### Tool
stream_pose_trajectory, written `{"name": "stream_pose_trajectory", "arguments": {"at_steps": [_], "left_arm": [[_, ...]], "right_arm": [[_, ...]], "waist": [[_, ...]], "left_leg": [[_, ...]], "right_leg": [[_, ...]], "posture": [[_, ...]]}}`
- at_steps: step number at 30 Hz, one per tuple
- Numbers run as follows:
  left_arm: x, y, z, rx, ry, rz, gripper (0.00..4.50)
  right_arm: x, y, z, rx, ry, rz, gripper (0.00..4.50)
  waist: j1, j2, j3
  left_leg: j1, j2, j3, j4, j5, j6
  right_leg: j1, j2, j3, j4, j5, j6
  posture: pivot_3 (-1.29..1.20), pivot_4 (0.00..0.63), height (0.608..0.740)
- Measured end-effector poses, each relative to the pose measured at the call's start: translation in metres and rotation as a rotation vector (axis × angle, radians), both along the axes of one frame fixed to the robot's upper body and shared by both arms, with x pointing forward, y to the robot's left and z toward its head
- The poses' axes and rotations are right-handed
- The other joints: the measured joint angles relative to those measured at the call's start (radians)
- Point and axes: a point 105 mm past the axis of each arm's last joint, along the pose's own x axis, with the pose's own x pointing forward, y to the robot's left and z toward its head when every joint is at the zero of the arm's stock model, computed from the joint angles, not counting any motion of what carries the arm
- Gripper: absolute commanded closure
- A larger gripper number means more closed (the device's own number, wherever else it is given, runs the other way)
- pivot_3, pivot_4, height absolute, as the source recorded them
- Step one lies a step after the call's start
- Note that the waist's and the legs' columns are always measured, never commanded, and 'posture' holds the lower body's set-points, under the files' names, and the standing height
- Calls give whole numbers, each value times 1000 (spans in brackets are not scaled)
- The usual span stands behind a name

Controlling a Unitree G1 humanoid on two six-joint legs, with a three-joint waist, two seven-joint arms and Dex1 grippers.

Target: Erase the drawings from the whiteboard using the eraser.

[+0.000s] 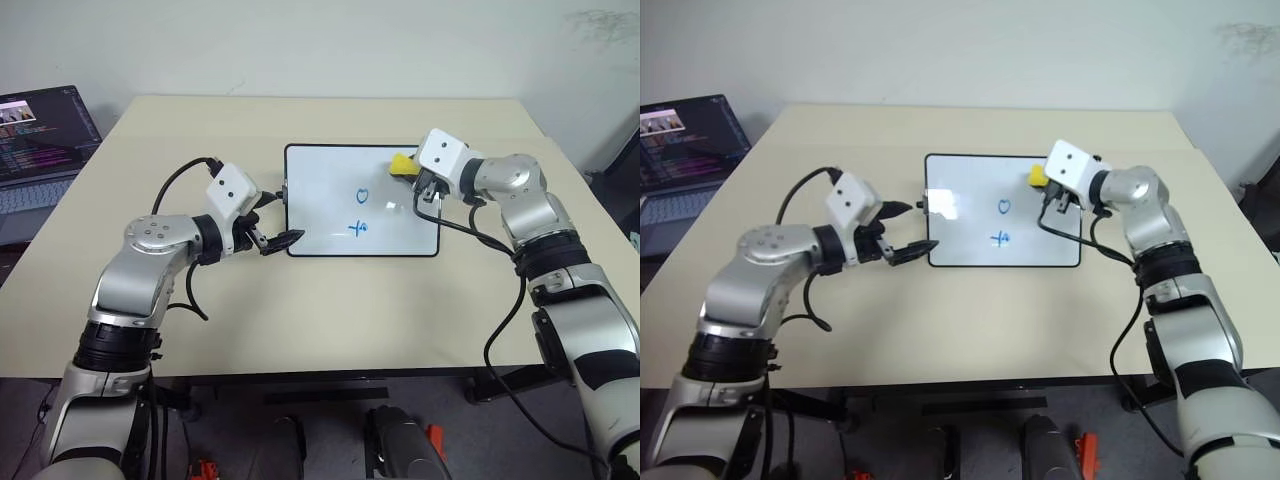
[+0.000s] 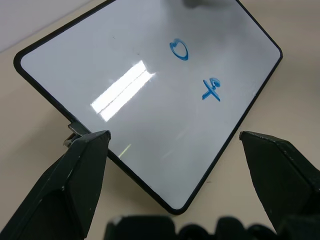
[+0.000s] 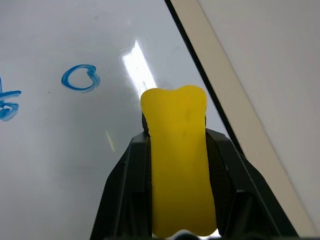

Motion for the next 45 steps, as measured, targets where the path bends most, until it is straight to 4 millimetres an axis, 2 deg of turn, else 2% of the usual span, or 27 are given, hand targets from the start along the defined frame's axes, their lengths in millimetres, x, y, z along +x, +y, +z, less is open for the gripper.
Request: {"name": "stream_pose_trajectory", "arguments": {"at_steps": [5, 19, 24, 29, 35, 39, 45], "left_arm": [[-1, 0, 2, 9, -2, -14, 0], [-2, 0, 4, 28, -9, -26, 0], [-2, 0, 4, 30, -14, -26, 0], [-2, -1, 4, 31, -14, -28, 0], [-2, -1, 4, 32, -14, -28, 0], [-2, 0, 4, 33, -15, -28, 0], [-2, 1, 4, 41, -11, -31, 0]], "right_arm": [[-1, -2, -7, -12, 20, -4, 3399], [-1, -29, -5, -88, 0, -63, 3399], [-1, -23, -6, -82, 4, -44, 3399], [-5, -2, -7, -38, 25, 29, 3399], [-15, 11, 5, -6, 22, 114, 3399], [-19, 12, 10, -11, 18, 134, 3399], [-27, 4, 6, -51, 37, 141, 3399]], "waist": [[5, 0, 0], [10, 0, 0], [10, 0, 0], [10, 0, 0], [12, 0, 0], [12, 0, 0], [12, 0, 0]], "left_leg": [[0, 0, 0, 0, 0, 0], [0, 0, 0, 0, 0, 0], [0, 0, 1, 0, 0, 0], [0, 0, 0, 0, 0, 0], [0, 0, 0, 0, 0, 0], [0, 0, 0, 1, 0, 0], [0, 0, 0, 1, 0, 0]], "right_leg": [[0, 0, 0, 0, 0, 0], [0, 0, 0, 0, 0, 0], [0, 0, 0, 0, 0, 0], [0, 0, 0, 0, 1, 1], [0, 0, 0, 0, 1, 1], [0, 0, 0, 0, 0, 0], [0, 0, 0, 0, 0, 1]], "posture": [[0, 150, 740], [0, 150, 740], [0, 150, 740], [0, 150, 740], [0, 150, 740], [0, 150, 740], [0, 150, 740]]}}
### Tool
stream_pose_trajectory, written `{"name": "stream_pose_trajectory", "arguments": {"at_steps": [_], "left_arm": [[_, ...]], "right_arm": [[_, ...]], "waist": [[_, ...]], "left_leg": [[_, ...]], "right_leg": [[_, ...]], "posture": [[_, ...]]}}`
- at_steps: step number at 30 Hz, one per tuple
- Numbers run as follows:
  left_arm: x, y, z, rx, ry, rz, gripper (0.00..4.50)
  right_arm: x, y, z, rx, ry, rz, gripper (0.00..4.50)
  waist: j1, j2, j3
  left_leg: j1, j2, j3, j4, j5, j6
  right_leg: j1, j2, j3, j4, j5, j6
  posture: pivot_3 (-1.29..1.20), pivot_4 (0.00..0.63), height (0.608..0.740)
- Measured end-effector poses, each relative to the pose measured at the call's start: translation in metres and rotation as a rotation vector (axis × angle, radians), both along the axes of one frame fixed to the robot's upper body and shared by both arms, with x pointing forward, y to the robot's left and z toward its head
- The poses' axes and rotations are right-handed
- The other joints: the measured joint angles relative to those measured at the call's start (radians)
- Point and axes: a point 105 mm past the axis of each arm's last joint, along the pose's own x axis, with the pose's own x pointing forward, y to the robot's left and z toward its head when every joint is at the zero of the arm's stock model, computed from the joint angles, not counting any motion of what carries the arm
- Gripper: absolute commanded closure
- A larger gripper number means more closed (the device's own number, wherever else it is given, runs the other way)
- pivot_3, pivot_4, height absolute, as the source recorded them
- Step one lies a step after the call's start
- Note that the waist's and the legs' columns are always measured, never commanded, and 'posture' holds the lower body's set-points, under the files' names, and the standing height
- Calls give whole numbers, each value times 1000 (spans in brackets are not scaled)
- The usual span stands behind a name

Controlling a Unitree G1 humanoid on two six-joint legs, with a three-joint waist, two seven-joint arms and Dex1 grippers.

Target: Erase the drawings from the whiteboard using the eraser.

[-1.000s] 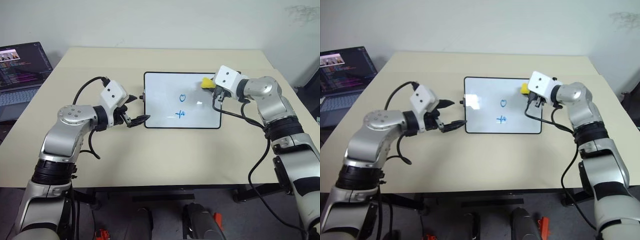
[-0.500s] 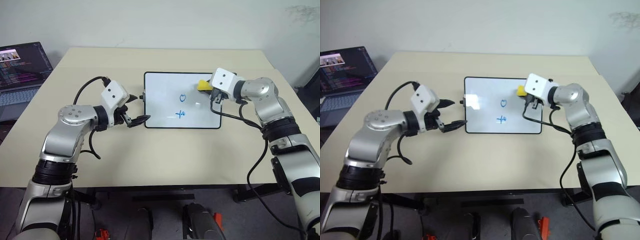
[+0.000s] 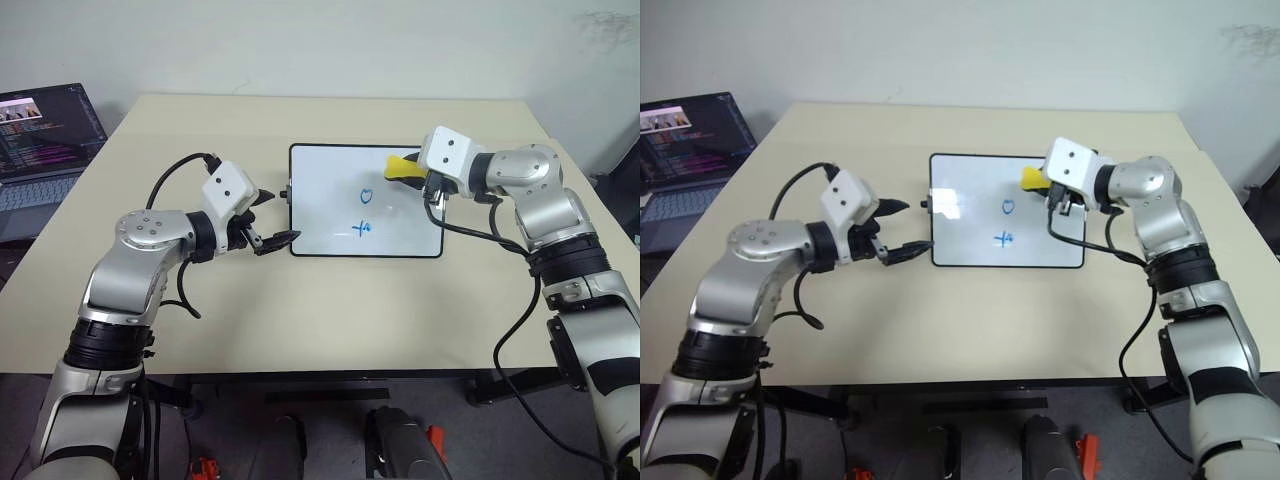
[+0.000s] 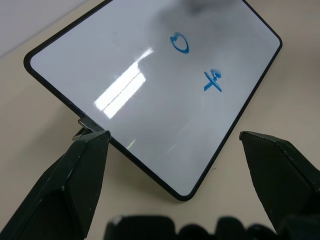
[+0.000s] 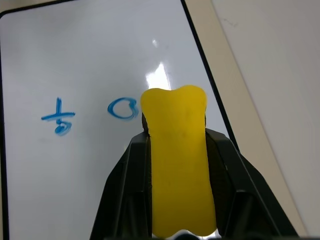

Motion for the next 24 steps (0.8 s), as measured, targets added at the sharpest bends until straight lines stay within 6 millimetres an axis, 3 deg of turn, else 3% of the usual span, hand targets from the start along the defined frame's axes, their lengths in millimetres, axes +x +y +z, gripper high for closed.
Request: {"name": "stream_pose_trajectory", "arguments": {"at_steps": [10, 24], "left_arm": [[-3, 1, 3, 19, -6, -13, 0], [-3, 0, 3, 19, -7, -13, 0]], "right_arm": [[-13, -8, -2, -59, 17, 9, 3399], [-16, -15, -7, -83, 80, -9, 3400]], "waist": [[1, 0, 0], [1, 0, 0]], "left_leg": [[0, 0, 0, 1, 0, 0], [0, 0, 0, 1, 0, 0]], "right_leg": [[0, 0, 0, 0, 0, 0], [0, 0, 0, 0, 0, 0]], "posture": [[0, 150, 740], [0, 150, 740]]}}
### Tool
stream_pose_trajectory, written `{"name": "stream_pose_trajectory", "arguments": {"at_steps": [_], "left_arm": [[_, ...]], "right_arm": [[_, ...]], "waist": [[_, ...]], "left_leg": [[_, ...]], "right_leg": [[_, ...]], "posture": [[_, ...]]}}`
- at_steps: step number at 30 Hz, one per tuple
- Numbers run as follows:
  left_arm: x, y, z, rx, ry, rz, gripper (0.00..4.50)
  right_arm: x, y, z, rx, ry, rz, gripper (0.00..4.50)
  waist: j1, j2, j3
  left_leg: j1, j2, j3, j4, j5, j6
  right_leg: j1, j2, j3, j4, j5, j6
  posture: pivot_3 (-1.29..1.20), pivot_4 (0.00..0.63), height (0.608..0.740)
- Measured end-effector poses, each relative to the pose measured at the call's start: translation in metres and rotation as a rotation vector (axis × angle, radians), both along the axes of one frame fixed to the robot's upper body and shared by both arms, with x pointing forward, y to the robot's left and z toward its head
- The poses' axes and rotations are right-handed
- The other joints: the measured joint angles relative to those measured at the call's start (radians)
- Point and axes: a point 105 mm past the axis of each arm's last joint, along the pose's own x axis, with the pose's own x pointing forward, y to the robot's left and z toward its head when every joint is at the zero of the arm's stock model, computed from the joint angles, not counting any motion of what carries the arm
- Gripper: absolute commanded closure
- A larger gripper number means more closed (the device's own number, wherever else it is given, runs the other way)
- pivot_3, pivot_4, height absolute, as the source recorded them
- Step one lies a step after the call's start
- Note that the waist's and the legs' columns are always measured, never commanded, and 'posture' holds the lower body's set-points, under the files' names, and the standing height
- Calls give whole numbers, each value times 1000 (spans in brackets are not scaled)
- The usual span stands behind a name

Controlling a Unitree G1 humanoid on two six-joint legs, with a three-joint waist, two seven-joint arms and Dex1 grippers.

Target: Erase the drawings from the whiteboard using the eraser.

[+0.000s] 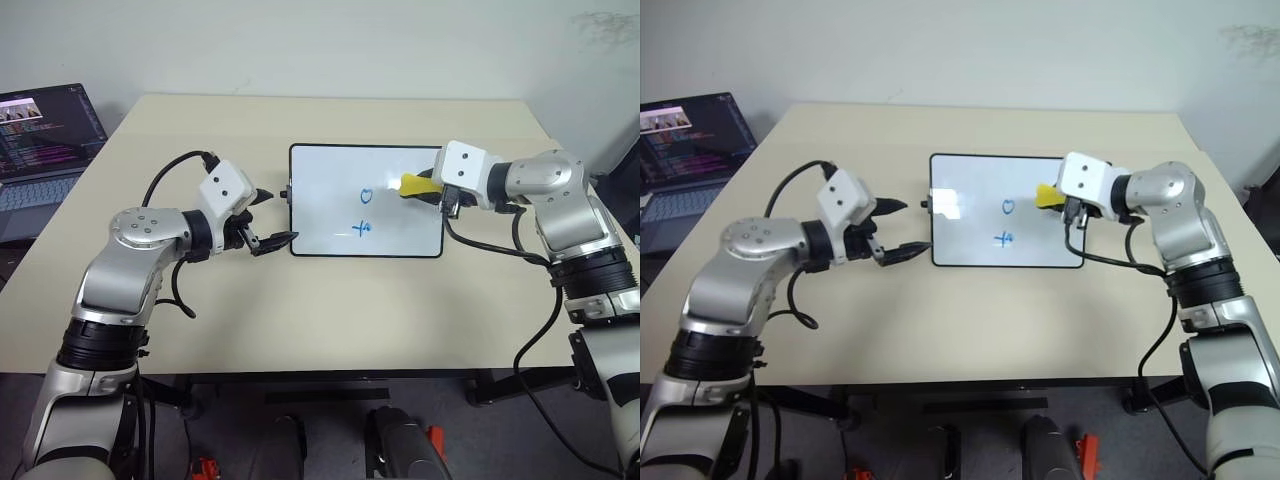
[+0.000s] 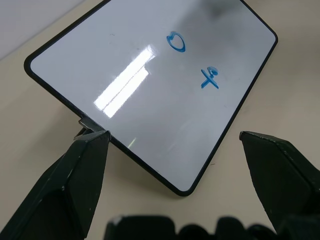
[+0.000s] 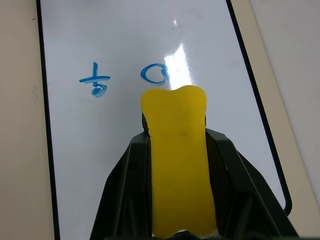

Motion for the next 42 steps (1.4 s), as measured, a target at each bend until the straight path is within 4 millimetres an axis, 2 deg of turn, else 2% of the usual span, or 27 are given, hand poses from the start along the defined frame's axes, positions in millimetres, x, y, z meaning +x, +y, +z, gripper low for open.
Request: {"name": "stream_pose_trajectory", "arguments": {"at_steps": [6, 42], "left_arm": [[0, 0, 0, 0, -1, -1, 0], [0, -5, 9, 15, -35, -34, 0]], "right_arm": [[-1, -10, 1, -27, 12, -27, 3404], [-2, -23, -4, -53, 43, -66, 3409]], "waist": [[0, 0, 0], [0, 0, 0]], "left_leg": [[0, 0, 0, 0, 0, 0], [0, 0, 0, 3, 0, 0]], "right_leg": [[0, 0, 0, 0, 0, 0], [1, 0, 0, 1, 0, 0]], "posture": [[0, 150, 740], [0, 150, 740]]}}
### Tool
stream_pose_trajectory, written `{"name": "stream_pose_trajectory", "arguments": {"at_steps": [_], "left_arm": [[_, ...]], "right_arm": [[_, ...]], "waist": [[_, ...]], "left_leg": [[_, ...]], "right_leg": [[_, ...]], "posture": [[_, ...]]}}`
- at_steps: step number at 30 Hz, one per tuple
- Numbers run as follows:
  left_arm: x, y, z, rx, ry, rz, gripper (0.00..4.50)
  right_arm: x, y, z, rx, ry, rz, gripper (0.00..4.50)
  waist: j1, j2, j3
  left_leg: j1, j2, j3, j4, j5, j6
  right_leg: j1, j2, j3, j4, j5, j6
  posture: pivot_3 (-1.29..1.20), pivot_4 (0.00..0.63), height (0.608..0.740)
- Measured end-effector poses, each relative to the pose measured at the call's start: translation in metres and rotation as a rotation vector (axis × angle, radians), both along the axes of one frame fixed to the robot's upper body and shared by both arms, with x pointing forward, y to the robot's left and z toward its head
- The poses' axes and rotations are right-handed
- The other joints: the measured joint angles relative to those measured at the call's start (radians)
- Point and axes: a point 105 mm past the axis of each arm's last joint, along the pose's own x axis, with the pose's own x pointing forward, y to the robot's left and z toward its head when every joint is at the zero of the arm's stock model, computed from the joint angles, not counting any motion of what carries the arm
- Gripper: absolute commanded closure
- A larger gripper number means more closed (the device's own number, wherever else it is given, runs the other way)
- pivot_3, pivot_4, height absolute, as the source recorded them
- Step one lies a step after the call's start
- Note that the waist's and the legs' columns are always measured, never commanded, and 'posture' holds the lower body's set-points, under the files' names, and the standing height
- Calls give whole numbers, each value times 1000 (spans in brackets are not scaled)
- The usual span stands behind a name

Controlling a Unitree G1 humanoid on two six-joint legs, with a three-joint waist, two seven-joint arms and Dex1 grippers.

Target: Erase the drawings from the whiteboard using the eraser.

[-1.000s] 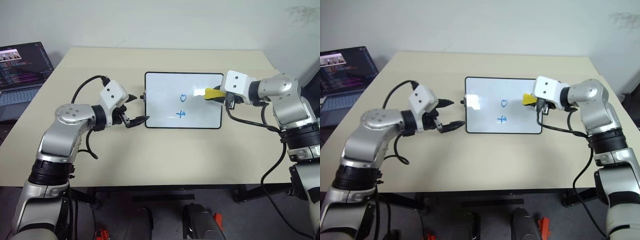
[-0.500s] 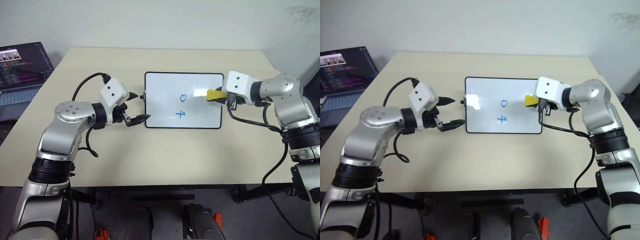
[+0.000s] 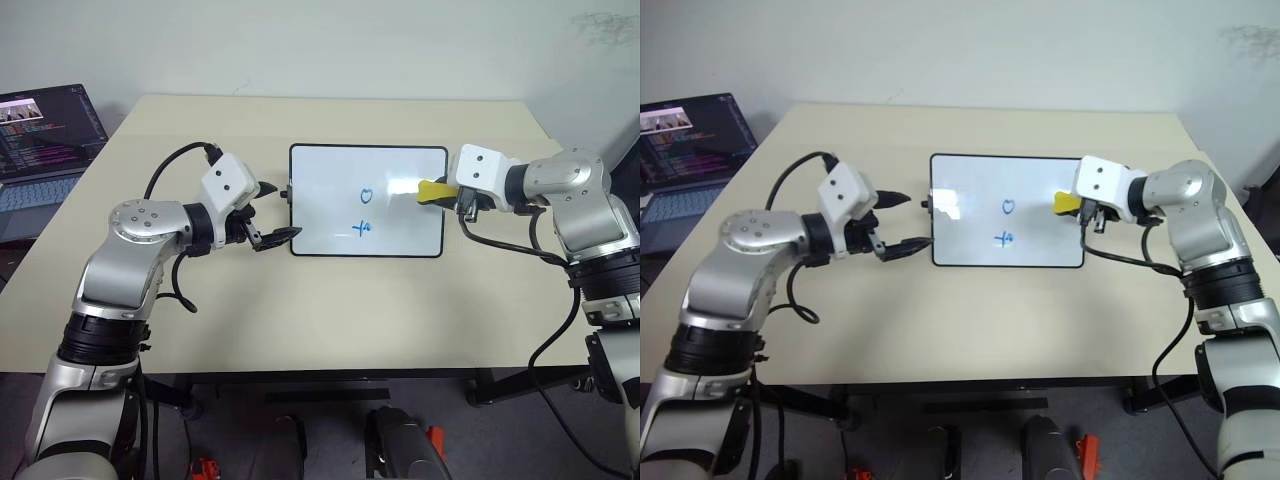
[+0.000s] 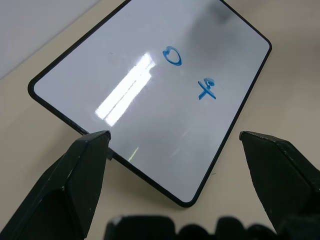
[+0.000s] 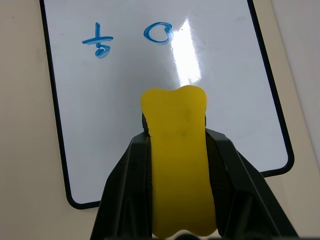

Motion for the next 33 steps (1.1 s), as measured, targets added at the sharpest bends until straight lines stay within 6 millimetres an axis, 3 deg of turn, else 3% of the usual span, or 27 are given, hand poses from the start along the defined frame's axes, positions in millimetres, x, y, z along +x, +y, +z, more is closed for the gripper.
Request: {"name": "stream_pose_trajectory", "arguments": {"at_steps": [7, 14, 17, 22, 28, 33], "left_arm": [[0, 0, 0, 0, 0, 0, 0], [0, 3, -7, 14, 12, 14, 0], [-1, 3, -21, 23, 52, 19, 0], [0, -3, -23, -8, 61, 9, 0], [1, -6, -27, -8, 68, 8, 0], [1, -6, -27, -10, 69, 12, 0]], "right_arm": [[2, 1, 1, 5, -17, -9, 3409], [9, 22, -4, 99, -41, -26, 3409], [12, 27, -15, 126, -34, -58, 3409], [22, 41, -36, 151, -15, -108, 3409], [44, 56, -27, 125, -80, -169, 3409], [47, 66, -29, 89, -81, -152, 3409]], "waist": [[0, 0, 0], [-1, 0, 0], [1, 0, 0], [0, 0, 0], [-3, 0, 0], [-2, 0, 0]], "left_leg": [[0, 0, 0, 0, 0, 0], [0, 0, 0, 1, 0, 0], [0, 0, -1, 1, 0, 0], [0, 0, 0, 3, 0, 0], [0, 0, -1, 3, 0, 0], [0, 0, -1, 3, 0, 0]], "right_leg": [[0, 0, 0, 0, 0, 0], [0, 0, 0, 1, 0, 0], [1, 0, 0, 0, 0, 0], [1, 0, 0, 1, 1, 0], [1, 0, 0, 1, 1, 0], [1, 0, 0, 1, 1, 0]], "posture": [[0, 150, 740], [0, 150, 740], [0, 150, 740], [0, 150, 740], [0, 150, 740], [0, 150, 740]]}}
